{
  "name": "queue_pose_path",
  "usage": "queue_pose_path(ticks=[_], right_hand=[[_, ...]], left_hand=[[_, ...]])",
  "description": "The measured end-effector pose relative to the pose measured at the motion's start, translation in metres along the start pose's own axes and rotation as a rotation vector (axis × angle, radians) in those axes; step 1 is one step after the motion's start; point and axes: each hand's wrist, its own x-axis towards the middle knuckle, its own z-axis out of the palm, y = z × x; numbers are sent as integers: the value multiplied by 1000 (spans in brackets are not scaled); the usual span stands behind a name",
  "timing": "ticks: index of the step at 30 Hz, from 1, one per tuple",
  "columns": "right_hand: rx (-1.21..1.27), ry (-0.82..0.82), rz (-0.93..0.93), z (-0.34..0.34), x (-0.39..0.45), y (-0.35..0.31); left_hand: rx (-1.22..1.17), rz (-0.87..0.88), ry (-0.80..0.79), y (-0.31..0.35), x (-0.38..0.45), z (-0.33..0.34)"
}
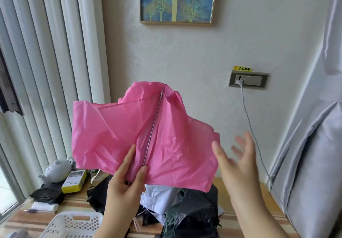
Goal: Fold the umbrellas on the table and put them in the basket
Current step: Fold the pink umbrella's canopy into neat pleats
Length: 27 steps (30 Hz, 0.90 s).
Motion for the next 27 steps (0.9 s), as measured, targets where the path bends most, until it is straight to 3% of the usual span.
queue_pose_path(ticks=[3,7,9,13,16,18,22,25,27], right_hand=[[-140,42,-379,-3,17,-39],[-470,-285,-358,18,53,-79],[-560,-356,-408,27,58,-86],[-404,-457,-507,27,63,-80],[138,-606,-131,25,64,-70],[233,-613,-45,23,65,-64],[85,-612,-151,16,72,-71],[-112,-480,-289,17,77,-66],[-127,-413,-278,15,81,-61]], left_hand=[[87,66,-23,-1,-5,-4],[114,117,-33,3,-17,-3],[90,118,-11,3,-22,-2],[42,89,23,2,-22,-5],[7,75,13,2,-17,-8],[-2,55,-26,2,-16,-9],[-32,32,-74,-5,-16,-10],[-172,-116,-106,-9,-14,-6],[-238,-205,-102,-7,-14,-4]])
